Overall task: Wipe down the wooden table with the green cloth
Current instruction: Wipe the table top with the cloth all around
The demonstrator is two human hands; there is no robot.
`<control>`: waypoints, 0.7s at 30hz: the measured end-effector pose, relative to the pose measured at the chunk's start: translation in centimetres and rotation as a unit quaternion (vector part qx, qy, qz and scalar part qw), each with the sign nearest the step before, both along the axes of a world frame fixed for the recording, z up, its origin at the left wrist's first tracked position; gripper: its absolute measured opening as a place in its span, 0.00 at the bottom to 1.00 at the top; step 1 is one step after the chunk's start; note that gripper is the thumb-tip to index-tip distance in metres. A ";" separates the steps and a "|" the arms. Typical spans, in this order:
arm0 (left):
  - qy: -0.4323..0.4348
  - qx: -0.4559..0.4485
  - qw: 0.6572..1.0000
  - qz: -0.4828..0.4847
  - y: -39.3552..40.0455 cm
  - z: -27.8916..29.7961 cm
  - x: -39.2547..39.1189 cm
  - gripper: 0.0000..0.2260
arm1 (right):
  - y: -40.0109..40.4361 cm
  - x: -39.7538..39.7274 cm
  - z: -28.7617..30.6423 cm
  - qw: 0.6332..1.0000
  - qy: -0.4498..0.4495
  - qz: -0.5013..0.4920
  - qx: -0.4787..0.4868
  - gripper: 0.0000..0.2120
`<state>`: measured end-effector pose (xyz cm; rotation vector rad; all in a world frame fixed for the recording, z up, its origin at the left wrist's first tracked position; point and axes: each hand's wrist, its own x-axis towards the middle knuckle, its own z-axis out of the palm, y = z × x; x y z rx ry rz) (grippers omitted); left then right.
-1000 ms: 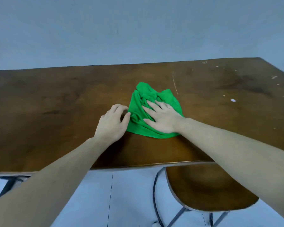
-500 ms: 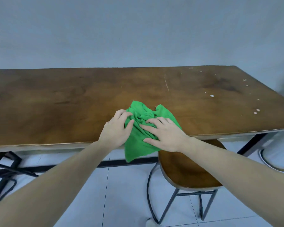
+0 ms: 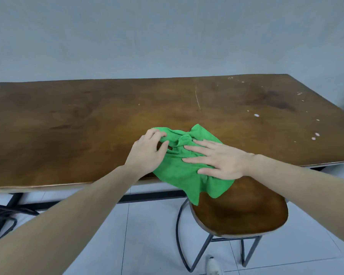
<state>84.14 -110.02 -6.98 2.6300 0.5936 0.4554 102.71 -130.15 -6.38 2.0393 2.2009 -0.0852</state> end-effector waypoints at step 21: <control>0.001 -0.006 0.987 0.158 8.4 -0.6 25.1 0.20 | 20.4 29.1 -0.1 0.997 0.010 -0.076 -0.017 0.29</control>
